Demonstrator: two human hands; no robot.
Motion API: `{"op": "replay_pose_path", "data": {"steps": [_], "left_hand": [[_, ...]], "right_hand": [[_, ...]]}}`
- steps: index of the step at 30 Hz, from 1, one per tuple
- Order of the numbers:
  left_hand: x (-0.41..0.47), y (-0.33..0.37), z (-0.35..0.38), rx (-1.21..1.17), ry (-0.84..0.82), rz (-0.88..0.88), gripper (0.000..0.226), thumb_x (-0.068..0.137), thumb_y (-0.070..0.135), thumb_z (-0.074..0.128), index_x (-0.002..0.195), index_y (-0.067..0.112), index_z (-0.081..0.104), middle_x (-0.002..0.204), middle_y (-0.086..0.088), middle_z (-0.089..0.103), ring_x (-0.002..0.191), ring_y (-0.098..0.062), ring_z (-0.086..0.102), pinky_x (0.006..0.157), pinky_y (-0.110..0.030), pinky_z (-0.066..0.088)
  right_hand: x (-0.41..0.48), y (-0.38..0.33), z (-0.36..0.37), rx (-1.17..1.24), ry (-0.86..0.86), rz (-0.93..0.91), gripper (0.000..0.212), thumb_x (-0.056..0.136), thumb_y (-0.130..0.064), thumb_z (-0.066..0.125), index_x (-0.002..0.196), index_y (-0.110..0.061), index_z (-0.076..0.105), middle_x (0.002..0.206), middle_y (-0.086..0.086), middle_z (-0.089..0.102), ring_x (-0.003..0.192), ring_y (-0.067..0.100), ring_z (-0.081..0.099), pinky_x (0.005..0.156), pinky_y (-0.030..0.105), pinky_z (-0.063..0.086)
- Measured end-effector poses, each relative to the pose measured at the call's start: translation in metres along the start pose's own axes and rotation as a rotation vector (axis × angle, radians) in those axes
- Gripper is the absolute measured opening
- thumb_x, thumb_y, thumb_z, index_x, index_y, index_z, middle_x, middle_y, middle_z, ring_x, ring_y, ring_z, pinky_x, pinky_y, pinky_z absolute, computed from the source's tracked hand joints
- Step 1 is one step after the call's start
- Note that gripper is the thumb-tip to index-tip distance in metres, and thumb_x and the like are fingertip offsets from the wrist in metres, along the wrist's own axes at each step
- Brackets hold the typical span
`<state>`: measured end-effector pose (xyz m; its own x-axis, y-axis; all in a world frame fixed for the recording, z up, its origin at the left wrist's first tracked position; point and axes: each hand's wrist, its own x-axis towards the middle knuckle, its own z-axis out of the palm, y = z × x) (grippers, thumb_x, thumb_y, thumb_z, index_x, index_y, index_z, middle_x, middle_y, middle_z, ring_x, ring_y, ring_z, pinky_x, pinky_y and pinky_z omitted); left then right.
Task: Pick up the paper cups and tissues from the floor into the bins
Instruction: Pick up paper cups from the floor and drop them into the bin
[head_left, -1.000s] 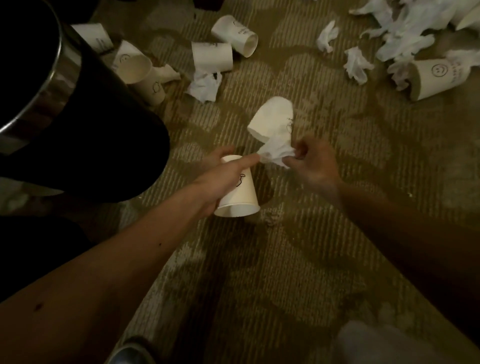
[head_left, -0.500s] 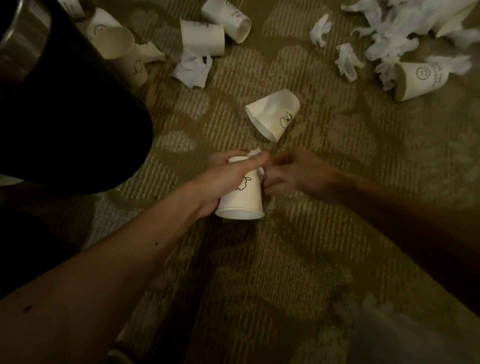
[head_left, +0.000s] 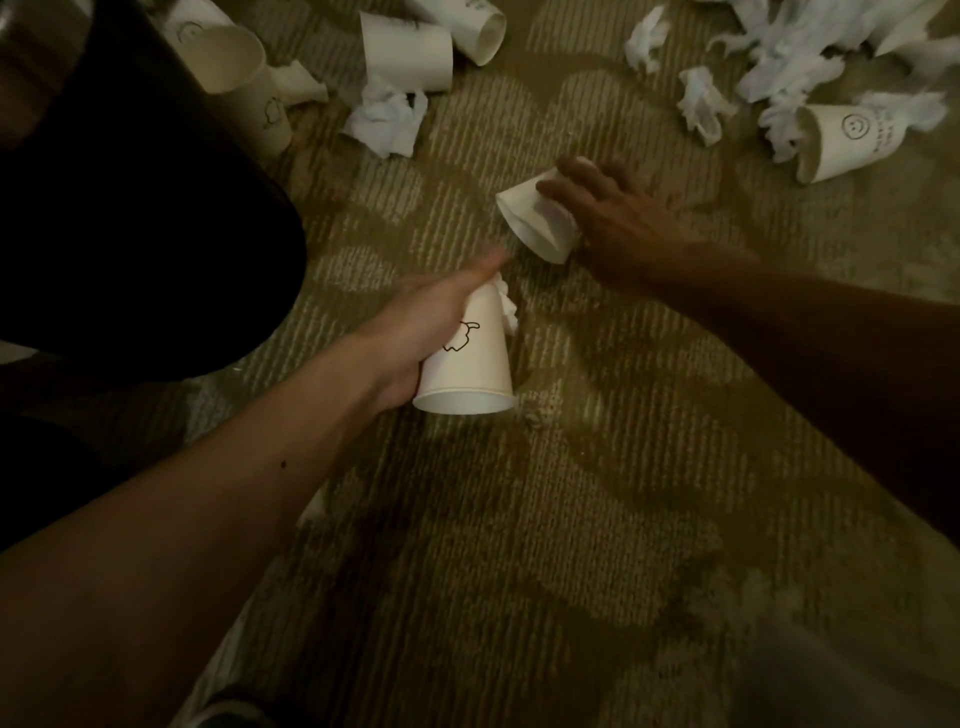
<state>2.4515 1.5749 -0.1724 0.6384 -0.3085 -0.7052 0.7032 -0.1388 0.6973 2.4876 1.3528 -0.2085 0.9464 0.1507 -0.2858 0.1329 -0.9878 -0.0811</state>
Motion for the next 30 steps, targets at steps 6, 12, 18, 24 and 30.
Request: {"op": "replay_pose_path", "data": {"steps": [6,12,18,24,30], "left_hand": [[-0.003,-0.010,-0.006,-0.058,-0.060,-0.003,0.027,0.093,0.040,0.062,0.100,0.015,0.069,0.100,-0.015,0.074,0.064,-0.012,0.068,0.053,-0.021,0.052],[-0.001,-0.006,0.003,-0.037,-0.062,0.007,0.024,0.092,0.041,0.062,0.093,0.019,0.072,0.091,-0.010,0.075,0.073,-0.016,0.069,0.063,-0.027,0.056],[-0.002,-0.001,0.004,-0.033,-0.063,0.032,0.026,0.090,0.042,0.064,0.097,0.018,0.071,0.086,-0.009,0.076,0.073,-0.017,0.072,0.061,-0.027,0.058],[-0.004,-0.009,0.002,0.025,-0.019,0.025,0.038,0.090,0.045,0.064,0.115,0.018,0.067,0.102,-0.013,0.074,0.085,-0.023,0.070,0.071,-0.036,0.059],[-0.010,-0.004,0.033,0.100,-0.066,0.060,0.036,0.087,0.051,0.066,0.114,0.027,0.061,0.102,-0.009,0.075,0.080,-0.020,0.071,0.066,-0.035,0.061]], "right_hand": [[-0.001,-0.004,0.016,0.185,0.272,0.128,0.052,0.092,-0.015,0.062,0.139,-0.014,0.040,0.146,0.017,0.030,0.127,0.036,0.042,0.101,0.045,0.044],[0.006,0.010,0.007,0.247,0.186,0.289,0.072,0.085,-0.041,0.068,0.145,-0.019,0.034,0.151,0.017,0.022,0.136,0.037,0.031,0.109,0.049,0.035],[0.008,-0.007,0.013,0.471,0.186,0.308,0.065,0.085,-0.043,0.069,0.139,-0.023,0.039,0.142,0.012,0.042,0.125,0.030,0.044,0.095,0.039,0.039],[-0.048,-0.018,0.032,0.712,0.088,0.366,0.063,0.084,-0.055,0.065,0.136,-0.024,0.045,0.142,0.005,0.046,0.118,0.018,0.048,0.084,0.028,0.037],[-0.123,-0.016,0.022,1.414,-0.009,0.463,0.026,0.082,-0.055,0.064,0.097,-0.033,0.065,0.102,0.002,0.067,0.083,0.017,0.068,0.060,0.028,0.055]]}}
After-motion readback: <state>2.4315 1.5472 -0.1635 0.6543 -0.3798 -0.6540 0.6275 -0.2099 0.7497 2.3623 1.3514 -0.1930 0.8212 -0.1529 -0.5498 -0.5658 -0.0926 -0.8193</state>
